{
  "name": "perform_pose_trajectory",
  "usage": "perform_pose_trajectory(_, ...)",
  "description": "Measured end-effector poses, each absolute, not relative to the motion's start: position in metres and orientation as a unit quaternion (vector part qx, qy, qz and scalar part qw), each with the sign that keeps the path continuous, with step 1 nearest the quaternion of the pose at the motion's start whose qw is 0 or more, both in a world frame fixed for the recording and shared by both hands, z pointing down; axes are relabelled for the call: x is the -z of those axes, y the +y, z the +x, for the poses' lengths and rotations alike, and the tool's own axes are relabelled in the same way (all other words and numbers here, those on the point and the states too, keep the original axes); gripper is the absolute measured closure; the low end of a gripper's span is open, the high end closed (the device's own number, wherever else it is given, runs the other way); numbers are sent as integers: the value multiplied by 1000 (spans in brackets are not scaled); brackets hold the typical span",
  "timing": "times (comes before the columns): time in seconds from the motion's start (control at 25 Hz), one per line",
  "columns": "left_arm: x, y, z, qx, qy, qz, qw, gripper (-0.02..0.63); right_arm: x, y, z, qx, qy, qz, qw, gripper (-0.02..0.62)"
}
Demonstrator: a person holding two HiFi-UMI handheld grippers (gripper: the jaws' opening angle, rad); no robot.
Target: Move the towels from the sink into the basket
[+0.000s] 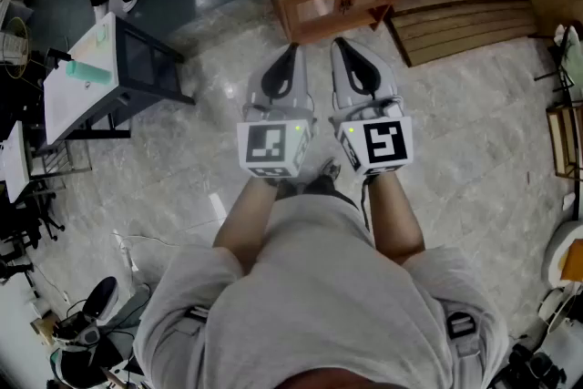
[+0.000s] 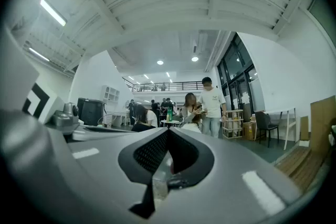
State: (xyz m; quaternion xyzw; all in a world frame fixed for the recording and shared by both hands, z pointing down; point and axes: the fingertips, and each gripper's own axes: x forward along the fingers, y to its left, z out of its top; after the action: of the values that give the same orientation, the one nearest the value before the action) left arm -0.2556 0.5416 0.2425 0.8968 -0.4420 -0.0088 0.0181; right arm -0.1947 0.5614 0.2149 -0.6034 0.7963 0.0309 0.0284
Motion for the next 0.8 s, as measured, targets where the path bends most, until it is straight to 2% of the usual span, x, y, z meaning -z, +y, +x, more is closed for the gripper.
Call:
perform_pose_trajectory(0.32,-243,540,-215,16,-437,899,31,584,-222,563,-149,-25,782,-622,31,589)
perform_pose_trajectory(0.8,-265,513,-111,0,-373,927,41,584,-241,548,-49,-10,736,-677,12,589)
